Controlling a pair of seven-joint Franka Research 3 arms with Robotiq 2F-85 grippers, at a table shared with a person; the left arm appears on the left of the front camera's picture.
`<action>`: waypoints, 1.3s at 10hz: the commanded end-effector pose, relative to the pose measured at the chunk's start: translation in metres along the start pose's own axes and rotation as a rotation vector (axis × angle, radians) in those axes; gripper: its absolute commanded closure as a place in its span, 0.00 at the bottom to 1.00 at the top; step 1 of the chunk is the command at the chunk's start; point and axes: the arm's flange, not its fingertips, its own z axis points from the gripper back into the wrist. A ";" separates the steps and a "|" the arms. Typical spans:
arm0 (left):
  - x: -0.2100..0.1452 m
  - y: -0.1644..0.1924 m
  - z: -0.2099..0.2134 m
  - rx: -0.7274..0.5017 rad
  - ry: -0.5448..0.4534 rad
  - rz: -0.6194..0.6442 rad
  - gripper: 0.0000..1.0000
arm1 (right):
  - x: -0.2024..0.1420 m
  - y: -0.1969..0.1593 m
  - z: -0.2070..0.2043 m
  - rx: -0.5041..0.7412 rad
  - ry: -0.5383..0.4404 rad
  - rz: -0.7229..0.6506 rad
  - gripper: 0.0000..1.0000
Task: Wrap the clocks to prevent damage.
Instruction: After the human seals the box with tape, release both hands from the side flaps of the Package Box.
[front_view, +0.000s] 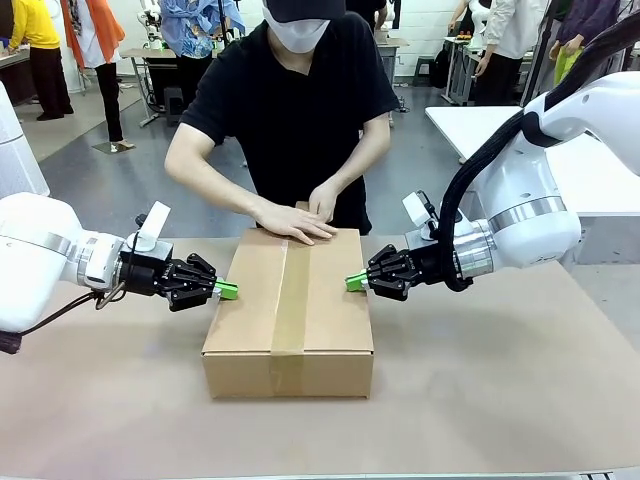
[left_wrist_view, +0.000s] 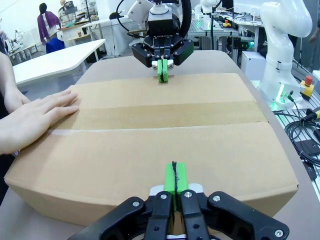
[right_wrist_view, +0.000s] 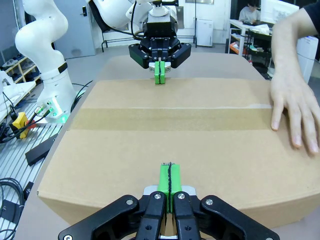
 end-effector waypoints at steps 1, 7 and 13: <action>-0.001 0.000 -0.001 0.002 0.007 0.000 1.00 | -0.002 0.001 -0.002 0.000 0.006 -0.003 0.99; -0.001 0.000 -0.001 0.002 0.007 0.000 1.00 | -0.002 0.001 -0.002 0.000 0.006 -0.003 0.99; -0.001 0.000 -0.001 0.002 0.007 0.000 1.00 | -0.002 0.001 -0.002 0.000 0.006 -0.003 0.99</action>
